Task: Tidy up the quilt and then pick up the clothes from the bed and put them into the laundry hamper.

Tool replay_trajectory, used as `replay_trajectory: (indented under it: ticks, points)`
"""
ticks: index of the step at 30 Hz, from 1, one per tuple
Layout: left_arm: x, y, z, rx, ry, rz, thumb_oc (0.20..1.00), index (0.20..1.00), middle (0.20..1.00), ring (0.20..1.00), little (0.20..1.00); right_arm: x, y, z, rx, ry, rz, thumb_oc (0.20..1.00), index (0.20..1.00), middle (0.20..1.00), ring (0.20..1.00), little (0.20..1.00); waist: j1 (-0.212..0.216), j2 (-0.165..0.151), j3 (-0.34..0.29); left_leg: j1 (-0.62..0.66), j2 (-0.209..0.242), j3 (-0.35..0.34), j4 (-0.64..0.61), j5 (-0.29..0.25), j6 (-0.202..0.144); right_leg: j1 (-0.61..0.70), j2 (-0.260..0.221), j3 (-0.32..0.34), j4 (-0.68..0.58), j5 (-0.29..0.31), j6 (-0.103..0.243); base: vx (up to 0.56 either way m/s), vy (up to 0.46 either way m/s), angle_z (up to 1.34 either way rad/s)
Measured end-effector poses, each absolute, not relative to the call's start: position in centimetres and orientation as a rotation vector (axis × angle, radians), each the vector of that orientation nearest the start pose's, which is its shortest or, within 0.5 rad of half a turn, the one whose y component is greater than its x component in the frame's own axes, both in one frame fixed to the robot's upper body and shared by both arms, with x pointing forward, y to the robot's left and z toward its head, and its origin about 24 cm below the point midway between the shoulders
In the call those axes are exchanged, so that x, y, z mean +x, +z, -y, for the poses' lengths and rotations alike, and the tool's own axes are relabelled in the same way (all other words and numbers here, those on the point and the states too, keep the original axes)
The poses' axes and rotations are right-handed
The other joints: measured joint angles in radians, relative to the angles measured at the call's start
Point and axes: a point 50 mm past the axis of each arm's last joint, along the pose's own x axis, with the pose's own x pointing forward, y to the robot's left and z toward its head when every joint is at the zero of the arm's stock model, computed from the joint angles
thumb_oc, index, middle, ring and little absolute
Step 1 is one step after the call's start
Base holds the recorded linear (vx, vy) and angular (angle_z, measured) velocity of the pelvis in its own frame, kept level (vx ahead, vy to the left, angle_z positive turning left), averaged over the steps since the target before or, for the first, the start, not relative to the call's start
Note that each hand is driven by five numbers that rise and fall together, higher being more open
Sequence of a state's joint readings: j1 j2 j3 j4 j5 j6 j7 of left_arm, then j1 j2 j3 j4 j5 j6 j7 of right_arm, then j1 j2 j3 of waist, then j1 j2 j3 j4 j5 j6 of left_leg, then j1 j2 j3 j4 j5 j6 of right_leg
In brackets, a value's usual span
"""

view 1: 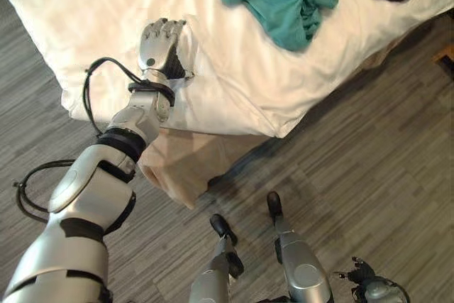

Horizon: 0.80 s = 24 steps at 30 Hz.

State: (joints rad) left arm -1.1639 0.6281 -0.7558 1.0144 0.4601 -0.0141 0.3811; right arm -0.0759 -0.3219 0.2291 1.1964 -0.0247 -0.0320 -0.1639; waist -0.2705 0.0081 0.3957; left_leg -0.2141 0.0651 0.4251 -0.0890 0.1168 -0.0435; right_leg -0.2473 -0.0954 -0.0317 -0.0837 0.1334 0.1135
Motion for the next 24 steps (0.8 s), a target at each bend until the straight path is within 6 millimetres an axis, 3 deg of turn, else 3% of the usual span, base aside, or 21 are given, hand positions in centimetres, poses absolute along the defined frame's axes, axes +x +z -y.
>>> replay_trajectory:
  ticks: [1,6,7,8,11,13,15,16,17,19,21,22,24]
  points:
    - [41.4,19.5,-20.7,1.592,0.181,0.24,0.2,0.2,0.2,0.2,0.2,13.2,-14.0,26.1,-0.546,-0.11,-1.063,1.0,1.0,1.0,1.0,1.0,0.003,0.002,0.009,0.0,0.0,0.004,0.0,-0.001,-0.001,-0.004,-0.001,0.004,0.0,0.002,0.003,0.02,0.012,-0.09]
    - [41.3,17.3,-20.3,1.613,0.13,0.18,0.2,0.2,0.2,0.2,0.2,13.8,-13.8,26.3,-0.551,-0.117,-1.047,1.0,1.0,1.0,1.0,1.0,0.024,0.022,0.03,0.02,-0.003,0.007,-0.001,-0.001,-0.001,0.013,-0.005,0.007,0.0,0.008,0.011,0.02,0.01,-0.06]
    - [41.1,16.3,-20.7,1.568,0.129,0.138,0.238,0.238,0.238,0.238,0.238,14.1,-13.6,26.4,-0.541,-0.13,-1.041,1.0,1.0,1.0,1.0,1.0,0.022,0.024,0.031,0.04,-0.001,0.009,-0.001,-0.004,-0.001,0.032,-0.004,0.008,0.0,0.007,0.011,0.02,0.003,-0.03]
    - [40.8,14.9,-21.0,1.532,0.118,0.094,1.0,1.0,1.0,1.0,1.0,14.6,-13.4,26.5,-0.545,-0.133,-1.021,1.0,1.0,1.0,1.0,1.0,0.026,0.026,0.029,0.056,0.0,0.008,-0.001,-0.007,-0.001,0.049,-0.002,0.007,0.0,0.005,0.009,0.04,-0.008,-0.01]
    - [39.3,11.3,-22.1,1.363,0.127,0.011,1.0,1.0,1.0,1.0,1.0,18.5,-10.5,27.2,-0.583,-0.131,-0.843,1.0,1.0,1.0,1.0,1.0,0.028,0.031,0.026,0.089,0.008,0.003,-0.001,-0.016,-0.009,0.094,0.005,0.001,0.0,-0.001,0.0,0.04,-0.016,0.03]
    - [37.6,8.3,-22.1,1.204,0.127,-0.033,1.0,1.0,1.0,1.0,1.0,21.3,-6.3,28.2,-0.635,-0.157,-0.607,1.0,1.0,1.0,1.0,1.0,0.033,0.036,0.014,0.122,0.02,-0.017,-0.001,-0.019,-0.007,0.137,0.015,-0.028,0.0,-0.011,-0.015,0.02,-0.035,0.27]
    - [36.2,5.9,-21.8,1.088,0.126,-0.066,1.0,1.0,1.0,1.0,1.0,22.5,-4.0,29.0,-0.677,-0.182,-0.492,1.0,1.0,1.0,1.0,1.0,0.047,0.041,-0.017,0.118,0.03,-0.028,-0.001,-0.025,-0.002,0.145,0.023,-0.048,0.0,-0.023,-0.034,0.05,-0.02,0.3]
    - [34.8,3.7,-21.5,1.0,0.127,-0.097,1.0,1.0,1.0,1.0,1.0,23.3,-1.5,29.5,-0.696,-0.202,-0.397,1.0,1.0,1.0,1.0,1.0,0.084,0.049,-0.037,0.113,0.039,-0.034,-0.001,-0.025,-0.002,0.151,0.031,-0.063,0.001,-0.026,-0.037,0.04,0.004,0.23]
    - [34.1,2.6,-21.5,0.945,0.14,-0.121,1.0,1.0,1.0,1.0,1.0,23.1,-0.6,29.6,-0.705,-0.2,-0.356,1.0,1.0,1.0,1.0,1.0,0.084,0.048,-0.044,0.118,0.042,-0.034,-0.001,-0.026,-0.003,0.152,0.033,-0.066,0.0,-0.024,-0.042,0.03,-0.005,0.32]
    - [30.9,-1.1,-22.3,0.893,0.133,-0.229,1.0,1.0,1.0,1.0,1.0,24.4,2.5,29.5,-0.722,-0.218,-0.205,1.0,1.0,1.0,1.0,1.0,0.085,0.05,-0.081,0.136,0.058,-0.027,-0.001,-0.026,-0.004,0.187,0.04,-0.103,0.0,-0.035,-0.059,0.03,-0.002,0.42]
    - [28.5,-4.0,-22.6,0.858,0.117,-0.342,1.0,1.0,1.0,1.0,1.0,25.4,4.6,29.1,-0.77,-0.21,-0.117,1.0,1.0,1.0,1.0,1.0,0.119,0.06,-0.118,0.13,0.06,-0.03,-0.001,-0.025,-0.006,0.189,0.041,-0.118,0.0,-0.045,-0.055,0.01,-0.013,0.17]
    - [26.4,-6.1,-23.1,0.858,0.084,-0.45,1.0,1.0,1.0,1.0,1.0,26.3,6.2,28.6,-0.789,-0.198,-0.046,1.0,1.0,1.0,1.0,1.0,0.125,0.061,-0.12,0.132,0.06,-0.029,-0.001,-0.025,-0.006,0.188,0.041,-0.115,0.0,-0.047,-0.053,-0.03,-0.036,0.0]
    - [19.9,-11.5,-23.7,0.864,-0.067,-0.778,1.0,1.0,1.0,1.0,1.0,28.7,9.4,26.5,-0.824,-0.156,0.098,1.0,1.0,1.0,1.0,1.0,0.137,0.051,-0.114,0.125,0.059,-0.031,-0.001,-0.021,-0.008,0.184,0.04,-0.121,0.0,-0.045,-0.056,-0.03,-0.031,0.05]
